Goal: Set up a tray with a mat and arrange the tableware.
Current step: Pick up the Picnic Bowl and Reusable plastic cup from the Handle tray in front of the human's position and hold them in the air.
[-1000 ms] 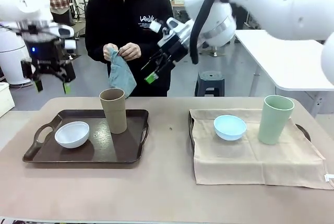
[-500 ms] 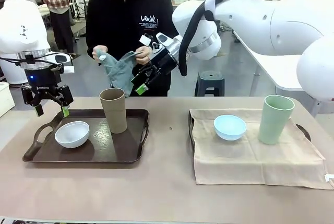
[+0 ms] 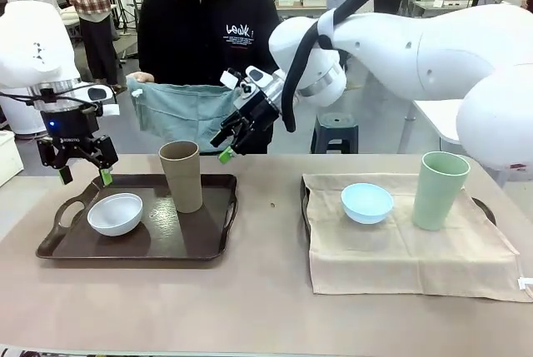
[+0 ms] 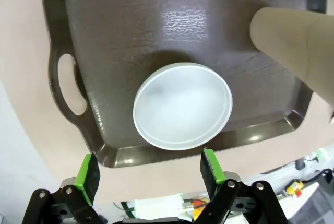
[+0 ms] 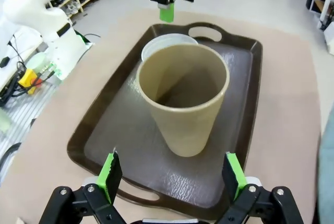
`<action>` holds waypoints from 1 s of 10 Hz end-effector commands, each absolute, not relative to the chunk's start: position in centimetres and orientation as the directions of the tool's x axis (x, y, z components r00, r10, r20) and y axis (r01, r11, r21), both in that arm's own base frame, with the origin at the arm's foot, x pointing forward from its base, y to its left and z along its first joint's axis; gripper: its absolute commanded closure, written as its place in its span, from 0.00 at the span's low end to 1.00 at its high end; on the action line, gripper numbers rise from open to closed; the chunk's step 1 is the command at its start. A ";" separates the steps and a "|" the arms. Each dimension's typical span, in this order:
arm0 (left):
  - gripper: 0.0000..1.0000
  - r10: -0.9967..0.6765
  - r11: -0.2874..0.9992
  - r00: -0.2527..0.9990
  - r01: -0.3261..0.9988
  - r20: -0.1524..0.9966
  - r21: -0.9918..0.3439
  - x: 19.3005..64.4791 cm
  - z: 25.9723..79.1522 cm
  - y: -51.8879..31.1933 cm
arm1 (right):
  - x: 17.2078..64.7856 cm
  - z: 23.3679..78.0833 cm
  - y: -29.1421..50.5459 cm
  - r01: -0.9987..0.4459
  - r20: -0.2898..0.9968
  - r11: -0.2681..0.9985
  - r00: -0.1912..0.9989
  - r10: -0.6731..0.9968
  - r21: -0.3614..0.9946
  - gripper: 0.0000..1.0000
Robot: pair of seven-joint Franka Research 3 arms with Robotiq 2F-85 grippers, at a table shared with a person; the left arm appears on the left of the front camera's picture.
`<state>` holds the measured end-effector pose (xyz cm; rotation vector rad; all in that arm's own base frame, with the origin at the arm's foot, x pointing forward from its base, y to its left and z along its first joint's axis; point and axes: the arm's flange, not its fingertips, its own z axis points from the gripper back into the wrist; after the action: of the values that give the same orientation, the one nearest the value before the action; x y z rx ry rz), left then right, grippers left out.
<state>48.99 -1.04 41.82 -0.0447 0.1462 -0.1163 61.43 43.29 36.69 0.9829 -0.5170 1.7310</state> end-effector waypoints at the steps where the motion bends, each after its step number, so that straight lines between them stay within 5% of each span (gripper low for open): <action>1: 0.00 -0.132 0.991 0.982 0.134 -0.135 0.006 48.3 39.3 -0.8 | 62.8 36.0 44.7 -0.918 0.795 -0.377 -0.135 0.591 0.124 0.00; 5: 0.00 -0.111 0.992 0.971 0.122 -0.211 0.041 48.1 35.7 -0.4 | 62.7 34.2 48.0 -0.913 0.824 -0.390 -0.127 0.552 0.121 0.00; 10: 0.00 -0.128 0.991 0.976 0.133 -0.175 0.018 47.3 34.5 0.6 | 62.4 31.8 52.7 -0.903 0.808 -0.412 -0.151 0.569 0.121 0.00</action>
<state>48.07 0.09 34.75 0.0316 0.2044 -0.1301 60.26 51.36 31.56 1.0330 -0.5217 1.7676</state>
